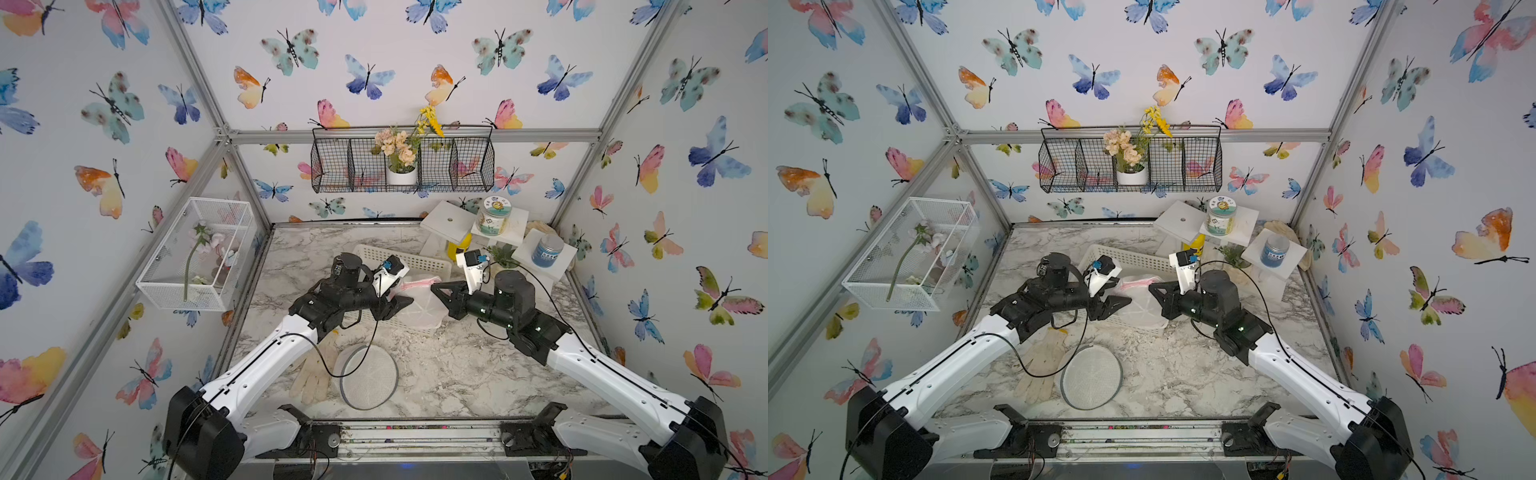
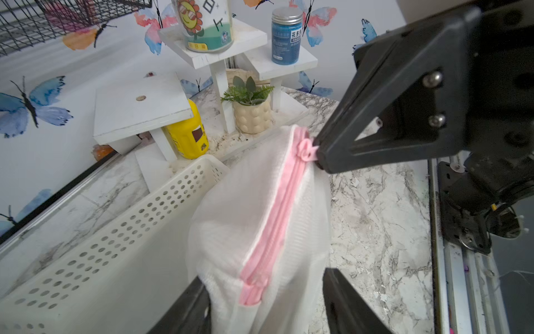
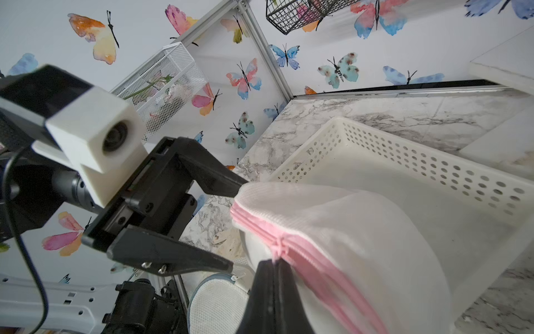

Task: Turn the laundry bag inside out
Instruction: Zip the zipper on the laundry bag.

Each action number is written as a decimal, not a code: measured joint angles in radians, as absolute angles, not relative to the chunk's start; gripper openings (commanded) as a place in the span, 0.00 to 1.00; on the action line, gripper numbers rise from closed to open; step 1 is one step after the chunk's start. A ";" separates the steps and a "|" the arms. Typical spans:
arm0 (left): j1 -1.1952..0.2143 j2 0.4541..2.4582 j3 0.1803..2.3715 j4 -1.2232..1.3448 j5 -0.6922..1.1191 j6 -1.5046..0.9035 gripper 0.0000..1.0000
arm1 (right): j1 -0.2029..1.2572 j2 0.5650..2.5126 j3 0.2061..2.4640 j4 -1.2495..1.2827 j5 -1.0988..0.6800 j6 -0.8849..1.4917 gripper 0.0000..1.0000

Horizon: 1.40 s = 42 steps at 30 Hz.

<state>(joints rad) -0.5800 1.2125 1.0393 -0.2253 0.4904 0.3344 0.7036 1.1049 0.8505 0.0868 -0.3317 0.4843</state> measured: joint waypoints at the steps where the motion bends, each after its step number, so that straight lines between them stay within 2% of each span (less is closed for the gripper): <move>1: -0.580 1.212 1.056 -0.245 0.475 0.357 0.64 | 0.704 1.107 0.862 0.083 -0.340 0.479 0.03; 11: -0.589 1.189 1.162 -0.462 0.398 0.548 0.65 | 0.704 1.116 0.897 0.081 -0.384 0.459 0.03; 18: -0.635 1.197 1.164 -0.412 0.428 0.509 0.63 | 0.704 1.139 0.904 0.081 -0.421 0.460 0.03; 21: -0.639 1.220 1.171 -0.370 0.442 0.483 0.51 | 0.704 1.146 0.912 0.081 -0.435 0.460 0.03; 26: -0.639 1.276 1.182 -0.340 0.456 0.461 0.21 | 0.704 1.147 0.912 0.081 -0.450 0.460 0.03; 32: -0.639 1.286 1.182 -0.325 0.485 0.441 0.00 | 0.704 1.146 0.912 0.083 -0.451 0.463 0.03; 42: -0.642 1.282 1.169 -0.274 0.515 0.418 0.00 | 0.667 1.069 0.888 0.080 -0.361 0.533 0.03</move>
<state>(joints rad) -0.6422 1.2823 1.1690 -0.2741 0.5148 0.4175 0.6670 1.0691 0.8875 0.0795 -0.3614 0.5331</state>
